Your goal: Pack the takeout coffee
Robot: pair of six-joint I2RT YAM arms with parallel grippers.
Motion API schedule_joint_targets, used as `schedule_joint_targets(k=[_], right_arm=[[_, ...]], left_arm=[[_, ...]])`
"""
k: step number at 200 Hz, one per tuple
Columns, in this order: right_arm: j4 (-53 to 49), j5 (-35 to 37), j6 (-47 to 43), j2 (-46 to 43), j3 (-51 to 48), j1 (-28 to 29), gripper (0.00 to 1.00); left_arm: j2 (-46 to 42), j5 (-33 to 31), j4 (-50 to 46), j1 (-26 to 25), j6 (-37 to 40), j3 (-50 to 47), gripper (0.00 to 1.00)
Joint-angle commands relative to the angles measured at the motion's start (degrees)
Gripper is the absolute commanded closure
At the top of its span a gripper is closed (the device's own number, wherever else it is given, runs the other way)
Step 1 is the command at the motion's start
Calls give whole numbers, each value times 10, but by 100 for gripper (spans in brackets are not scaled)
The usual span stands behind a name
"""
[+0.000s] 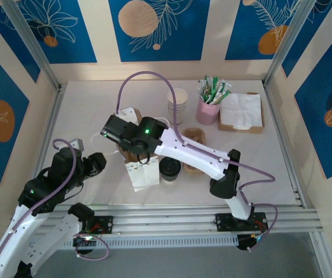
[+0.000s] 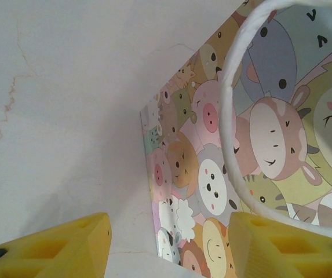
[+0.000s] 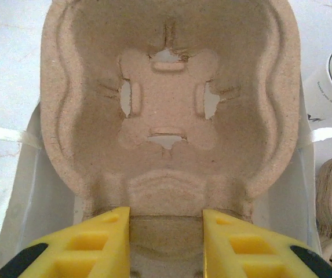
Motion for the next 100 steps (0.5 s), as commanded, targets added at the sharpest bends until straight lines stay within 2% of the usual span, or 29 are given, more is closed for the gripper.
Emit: schedule_joint_targets(k=[1, 100], right_arm=[[-24, 19, 5, 0, 20, 6, 67], [-56, 13, 17, 7, 19, -1, 67]], left_arm=[[-5, -7, -8, -4, -5, -7, 44], [-5, -13, -9, -4, -8, -13, 44]])
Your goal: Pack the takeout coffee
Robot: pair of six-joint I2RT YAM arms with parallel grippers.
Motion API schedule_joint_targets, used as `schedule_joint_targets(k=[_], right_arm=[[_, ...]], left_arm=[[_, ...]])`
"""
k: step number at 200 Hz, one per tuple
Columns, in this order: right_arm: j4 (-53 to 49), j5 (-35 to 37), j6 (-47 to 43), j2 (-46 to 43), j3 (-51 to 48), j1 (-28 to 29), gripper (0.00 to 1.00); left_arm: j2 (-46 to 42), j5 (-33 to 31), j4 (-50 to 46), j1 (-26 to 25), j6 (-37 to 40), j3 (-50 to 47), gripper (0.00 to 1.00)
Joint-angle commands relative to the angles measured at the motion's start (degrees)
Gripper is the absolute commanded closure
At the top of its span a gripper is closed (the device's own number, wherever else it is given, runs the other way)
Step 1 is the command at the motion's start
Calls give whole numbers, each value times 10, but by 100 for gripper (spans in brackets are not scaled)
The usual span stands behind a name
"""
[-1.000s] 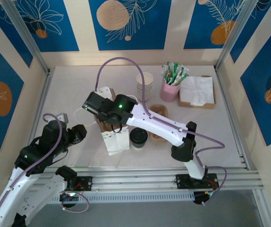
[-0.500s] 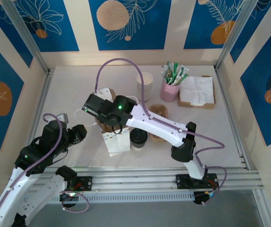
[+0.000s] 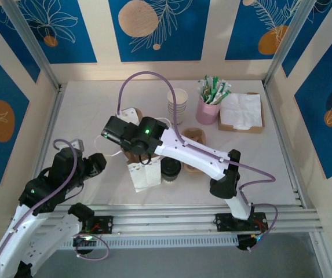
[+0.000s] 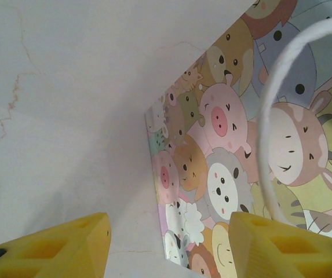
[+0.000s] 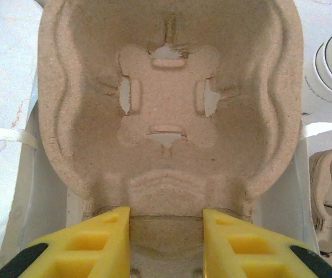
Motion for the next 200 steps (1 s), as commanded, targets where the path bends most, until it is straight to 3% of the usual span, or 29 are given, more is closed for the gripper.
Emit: schedule_joint_targets(k=[1, 105, 200], right_arm=[[-31, 5, 12, 8, 16, -1, 67], [-45, -4, 22, 10, 15, -7, 67], [-35, -58, 0, 20, 9, -2, 68]], left_arm=[[-5, -11, -7, -4, -9, -8, 44], [-5, -15, -12, -4, -10, -13, 45], [-6, -17, -10, -3, -11, -25, 45]])
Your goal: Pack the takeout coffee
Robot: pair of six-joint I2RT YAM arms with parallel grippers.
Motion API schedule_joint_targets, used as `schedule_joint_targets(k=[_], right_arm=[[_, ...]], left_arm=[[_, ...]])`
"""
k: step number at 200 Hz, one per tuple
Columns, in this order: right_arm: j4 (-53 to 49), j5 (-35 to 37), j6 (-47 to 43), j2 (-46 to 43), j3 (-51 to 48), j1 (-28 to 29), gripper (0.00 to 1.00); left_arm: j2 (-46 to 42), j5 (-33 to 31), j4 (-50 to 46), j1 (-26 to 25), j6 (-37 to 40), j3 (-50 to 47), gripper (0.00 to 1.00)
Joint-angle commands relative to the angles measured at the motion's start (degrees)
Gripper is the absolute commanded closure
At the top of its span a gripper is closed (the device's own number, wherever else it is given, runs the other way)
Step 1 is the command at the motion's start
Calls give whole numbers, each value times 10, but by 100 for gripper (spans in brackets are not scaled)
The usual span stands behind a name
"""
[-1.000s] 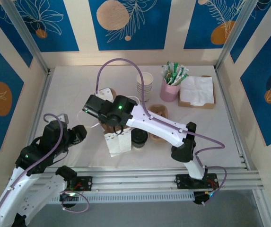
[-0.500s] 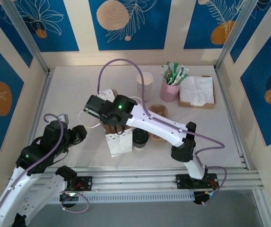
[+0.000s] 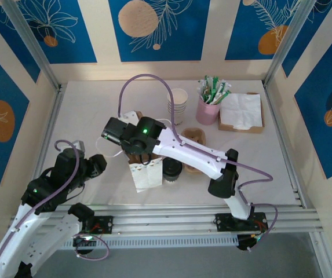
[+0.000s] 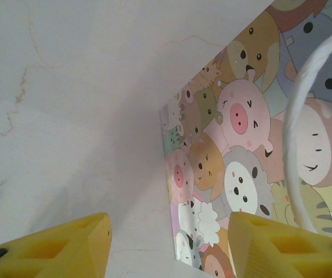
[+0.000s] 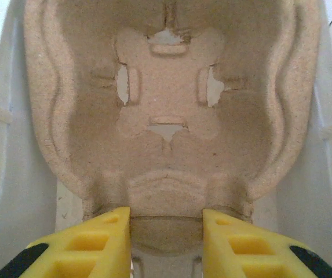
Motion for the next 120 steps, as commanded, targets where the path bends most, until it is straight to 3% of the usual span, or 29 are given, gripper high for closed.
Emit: schedule_joint_targets(k=[1, 120], right_arm=[[-9, -28, -5, 8, 9, 3, 68], [-21, -30, -10, -11, 6, -1, 68]], left_arm=[[-5, -11, -10, -4, -7, -8, 45], [-4, -24, -11, -4, -7, -20, 45]])
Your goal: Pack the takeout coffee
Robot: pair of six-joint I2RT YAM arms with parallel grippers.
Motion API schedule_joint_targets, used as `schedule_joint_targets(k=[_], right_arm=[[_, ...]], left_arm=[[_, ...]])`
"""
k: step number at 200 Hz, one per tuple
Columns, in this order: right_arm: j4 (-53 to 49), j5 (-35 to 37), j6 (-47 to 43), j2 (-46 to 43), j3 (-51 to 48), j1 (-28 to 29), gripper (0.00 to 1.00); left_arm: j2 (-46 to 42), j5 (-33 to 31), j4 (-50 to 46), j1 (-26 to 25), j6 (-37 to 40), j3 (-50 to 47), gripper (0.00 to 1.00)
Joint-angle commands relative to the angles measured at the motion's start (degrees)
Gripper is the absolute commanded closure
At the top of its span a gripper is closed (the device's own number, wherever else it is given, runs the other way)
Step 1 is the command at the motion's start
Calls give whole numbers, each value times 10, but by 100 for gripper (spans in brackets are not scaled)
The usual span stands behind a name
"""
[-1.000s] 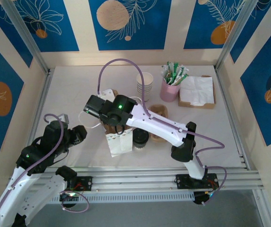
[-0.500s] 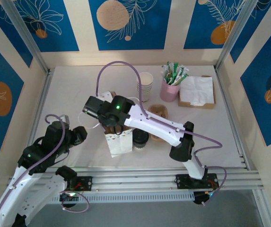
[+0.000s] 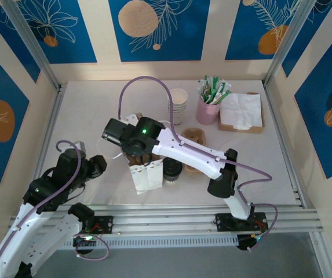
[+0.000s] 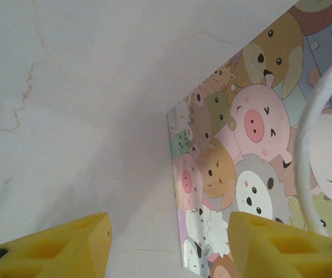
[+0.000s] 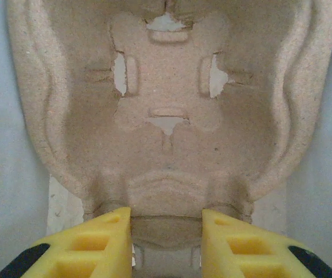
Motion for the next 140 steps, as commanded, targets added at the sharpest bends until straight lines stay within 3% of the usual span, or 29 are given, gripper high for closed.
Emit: schedule_joint_targets(k=[1, 140], right_arm=[[-1, -8, -11, -14, 6, 0, 68], [-45, -59, -14, -7, -4, -14, 69]], left_arm=[[-4, -16, -12, -4, -7, -8, 45], [-1, -39, -8, -4, -14, -44, 47]])
